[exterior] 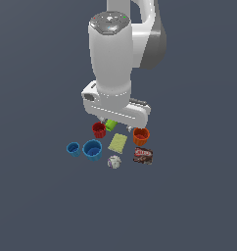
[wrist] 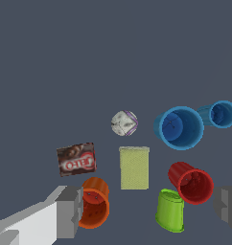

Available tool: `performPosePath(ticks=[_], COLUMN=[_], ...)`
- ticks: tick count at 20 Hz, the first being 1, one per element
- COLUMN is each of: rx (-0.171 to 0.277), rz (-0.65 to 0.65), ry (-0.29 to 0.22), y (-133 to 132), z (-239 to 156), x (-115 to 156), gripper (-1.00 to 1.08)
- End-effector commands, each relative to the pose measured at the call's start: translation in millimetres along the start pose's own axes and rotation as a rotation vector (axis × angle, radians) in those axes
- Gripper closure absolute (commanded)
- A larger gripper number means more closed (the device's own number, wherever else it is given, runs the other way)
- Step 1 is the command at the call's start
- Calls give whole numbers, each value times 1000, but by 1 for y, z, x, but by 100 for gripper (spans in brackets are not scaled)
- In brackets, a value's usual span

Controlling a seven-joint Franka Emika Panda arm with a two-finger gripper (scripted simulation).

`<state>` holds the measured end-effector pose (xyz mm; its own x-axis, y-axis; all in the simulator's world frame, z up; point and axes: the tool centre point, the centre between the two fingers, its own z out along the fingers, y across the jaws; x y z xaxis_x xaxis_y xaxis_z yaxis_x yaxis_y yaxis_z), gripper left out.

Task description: Pick up a designated object from a clutter of objects.

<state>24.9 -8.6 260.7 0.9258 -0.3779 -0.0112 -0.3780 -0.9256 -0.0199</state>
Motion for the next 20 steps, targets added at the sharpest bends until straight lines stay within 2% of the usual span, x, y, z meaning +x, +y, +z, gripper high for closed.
performPosePath(ticks=[1,20], rx=[2,4], rz=[70,596], ry=[-1,-3], y=[-1,-6], z=[10,92], x=[4,29], gripper=[-92,-92])
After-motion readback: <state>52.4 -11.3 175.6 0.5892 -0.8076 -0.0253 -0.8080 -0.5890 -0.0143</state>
